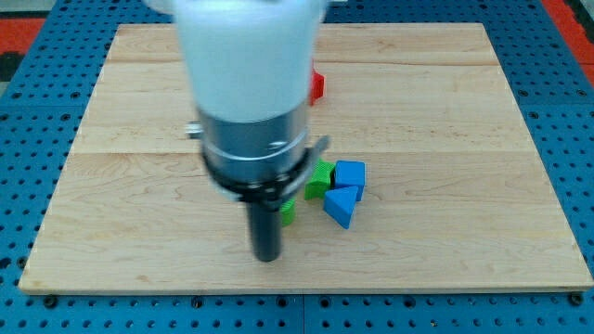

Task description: Move the green circle to the left of the blue triangle

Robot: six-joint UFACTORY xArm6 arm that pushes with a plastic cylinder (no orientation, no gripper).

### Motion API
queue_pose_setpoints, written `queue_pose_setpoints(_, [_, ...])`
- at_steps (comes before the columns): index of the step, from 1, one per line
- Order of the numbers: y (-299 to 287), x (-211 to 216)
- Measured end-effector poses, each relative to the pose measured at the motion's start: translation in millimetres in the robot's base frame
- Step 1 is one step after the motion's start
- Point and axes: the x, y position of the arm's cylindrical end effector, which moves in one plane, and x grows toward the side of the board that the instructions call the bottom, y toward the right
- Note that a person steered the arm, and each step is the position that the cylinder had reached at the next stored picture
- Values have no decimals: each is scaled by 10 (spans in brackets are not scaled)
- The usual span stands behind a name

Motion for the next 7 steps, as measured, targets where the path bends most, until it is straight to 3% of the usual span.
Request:
queue_pose_setpoints(1, [-549,-222])
queue_pose_setpoints(2, [-624,-509])
queue_pose_setpoints(5, [191,-514])
queue_pose_setpoints(7, [80,-514])
